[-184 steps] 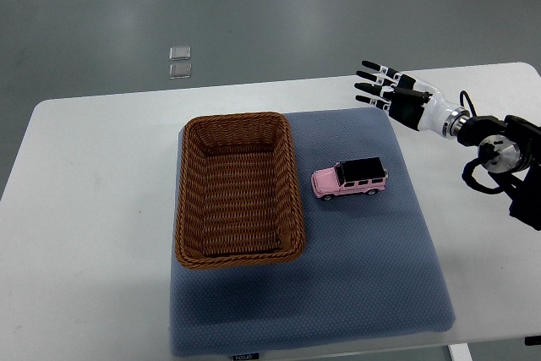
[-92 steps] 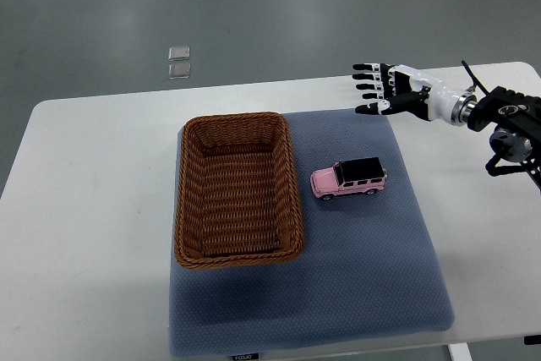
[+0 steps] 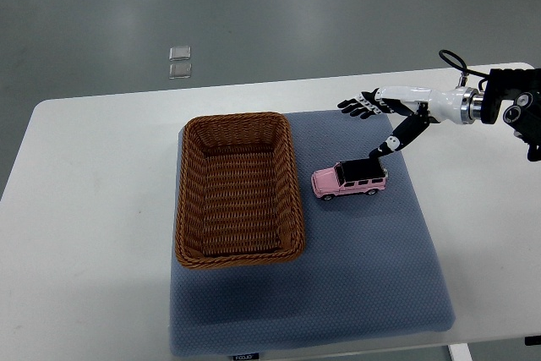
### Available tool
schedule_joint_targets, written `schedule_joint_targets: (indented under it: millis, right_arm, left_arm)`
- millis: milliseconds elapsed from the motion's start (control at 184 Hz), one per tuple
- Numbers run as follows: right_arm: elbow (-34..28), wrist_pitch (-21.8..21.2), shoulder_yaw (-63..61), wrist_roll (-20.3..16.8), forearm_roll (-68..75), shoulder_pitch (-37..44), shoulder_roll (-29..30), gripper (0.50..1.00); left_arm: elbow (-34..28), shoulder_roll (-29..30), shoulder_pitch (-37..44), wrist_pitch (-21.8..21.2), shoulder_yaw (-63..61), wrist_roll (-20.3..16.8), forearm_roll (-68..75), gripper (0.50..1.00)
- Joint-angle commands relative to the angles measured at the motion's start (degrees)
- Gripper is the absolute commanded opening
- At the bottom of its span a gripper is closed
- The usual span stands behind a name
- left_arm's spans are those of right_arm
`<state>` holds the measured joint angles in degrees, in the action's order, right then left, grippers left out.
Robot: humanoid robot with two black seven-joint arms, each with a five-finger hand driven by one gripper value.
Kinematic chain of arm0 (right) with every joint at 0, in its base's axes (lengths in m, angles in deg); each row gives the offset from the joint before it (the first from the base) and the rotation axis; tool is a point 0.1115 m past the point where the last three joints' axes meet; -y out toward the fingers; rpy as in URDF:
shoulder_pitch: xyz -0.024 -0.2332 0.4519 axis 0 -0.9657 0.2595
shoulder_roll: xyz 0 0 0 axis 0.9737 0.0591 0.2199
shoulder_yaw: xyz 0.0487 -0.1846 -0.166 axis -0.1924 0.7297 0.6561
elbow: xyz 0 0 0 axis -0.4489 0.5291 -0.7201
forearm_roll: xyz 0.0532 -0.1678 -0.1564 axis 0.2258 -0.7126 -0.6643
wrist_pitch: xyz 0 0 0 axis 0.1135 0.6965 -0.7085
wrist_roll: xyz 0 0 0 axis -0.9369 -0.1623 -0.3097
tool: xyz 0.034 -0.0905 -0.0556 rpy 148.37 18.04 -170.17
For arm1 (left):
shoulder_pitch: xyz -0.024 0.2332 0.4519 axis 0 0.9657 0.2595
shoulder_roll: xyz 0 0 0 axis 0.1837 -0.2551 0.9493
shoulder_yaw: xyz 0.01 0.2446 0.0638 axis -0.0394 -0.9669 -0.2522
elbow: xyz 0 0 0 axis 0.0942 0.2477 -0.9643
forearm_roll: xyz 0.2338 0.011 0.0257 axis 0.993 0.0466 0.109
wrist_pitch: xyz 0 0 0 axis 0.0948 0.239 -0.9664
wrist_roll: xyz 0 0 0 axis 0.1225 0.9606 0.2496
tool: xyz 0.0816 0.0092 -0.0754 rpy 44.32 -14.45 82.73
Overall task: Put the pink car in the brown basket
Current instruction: 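Move the right hand over the pink toy car and lower it, then close the right hand's fingers around the pink car's black roof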
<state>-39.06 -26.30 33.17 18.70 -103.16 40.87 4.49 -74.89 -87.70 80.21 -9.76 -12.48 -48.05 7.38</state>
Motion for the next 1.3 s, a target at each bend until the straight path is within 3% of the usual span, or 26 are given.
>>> schedule_joint_targets:
  millis: [0,130,293,775,1154,1295]
  right_arm:
    - [-2.8,0.4,2.4,0.8,-0.5,0.3,-1.3,0.921]
    - [-4.8,1.8,2.6,1.1,-1.1,-0.2,-1.3,0.921]
    - [-4.9,9.6,2.7,1.1,-4.1,-1.6,-0.2,0.921]
    - [-4.9,16.5,9.7,2.7,-4.5,-3.1,-0.2,0.919]
    - [-4.9,17.7,9.8,2.5,-4.5,-4.5,1.5,0.909]
    - [-4.9,17.7,9.8,2.2,-4.6,-4.5,1.5,0.856]
  left_arm:
    - [0.0,0.0,0.0,0.0,0.0,0.0,0.0,1.000]
    - [0.0,0.0,0.0,0.0,0.0,0.0,0.0,1.000]
    - [0.0,0.0,0.0,0.0,0.0,0.0,0.0,1.000]
    - [0.0,0.0,0.0,0.0,0.0,0.0,0.0,1.000]
    - [0.0,0.0,0.0,0.0,0.0,0.0,0.0,1.000]
    - [0.0,0.0,0.0,0.0,0.0,0.0,0.0,1.000]
